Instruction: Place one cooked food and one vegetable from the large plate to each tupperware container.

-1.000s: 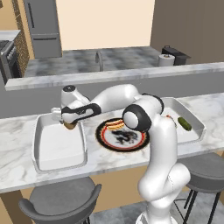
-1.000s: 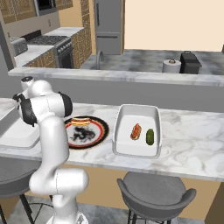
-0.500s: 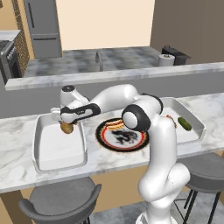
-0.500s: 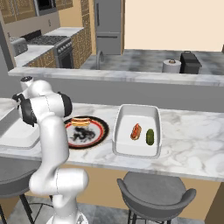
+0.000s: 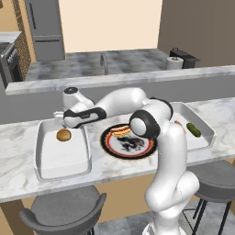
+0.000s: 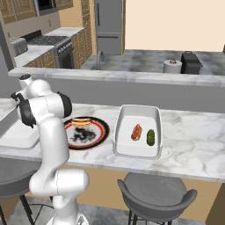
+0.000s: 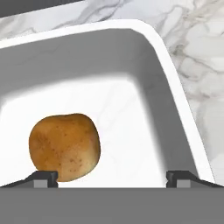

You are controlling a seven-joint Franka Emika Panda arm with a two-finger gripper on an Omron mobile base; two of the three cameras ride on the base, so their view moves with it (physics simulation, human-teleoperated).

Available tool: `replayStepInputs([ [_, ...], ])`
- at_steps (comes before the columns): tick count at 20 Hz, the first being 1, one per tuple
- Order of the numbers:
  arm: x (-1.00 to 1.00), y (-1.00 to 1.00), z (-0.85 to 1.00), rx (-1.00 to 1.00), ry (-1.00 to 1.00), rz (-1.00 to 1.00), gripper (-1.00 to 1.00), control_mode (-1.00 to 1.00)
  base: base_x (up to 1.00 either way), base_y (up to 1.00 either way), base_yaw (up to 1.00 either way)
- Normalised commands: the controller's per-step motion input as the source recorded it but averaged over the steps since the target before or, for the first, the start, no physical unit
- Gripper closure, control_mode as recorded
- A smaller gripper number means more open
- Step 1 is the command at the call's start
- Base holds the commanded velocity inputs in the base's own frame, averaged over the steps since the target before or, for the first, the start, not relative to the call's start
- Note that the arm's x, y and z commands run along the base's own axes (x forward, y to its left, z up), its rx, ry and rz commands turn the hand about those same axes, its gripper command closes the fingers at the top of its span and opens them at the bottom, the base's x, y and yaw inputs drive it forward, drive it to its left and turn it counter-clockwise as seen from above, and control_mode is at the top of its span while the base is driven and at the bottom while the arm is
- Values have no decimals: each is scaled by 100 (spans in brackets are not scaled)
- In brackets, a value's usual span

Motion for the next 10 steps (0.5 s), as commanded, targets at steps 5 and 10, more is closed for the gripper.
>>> replayStepInputs([
  [5, -53, -79, 66, -8, 0, 0, -100, -100, 0, 0, 0],
  [10, -63, -100, 52, 0, 0, -5, -100, -100, 0, 0, 0],
])
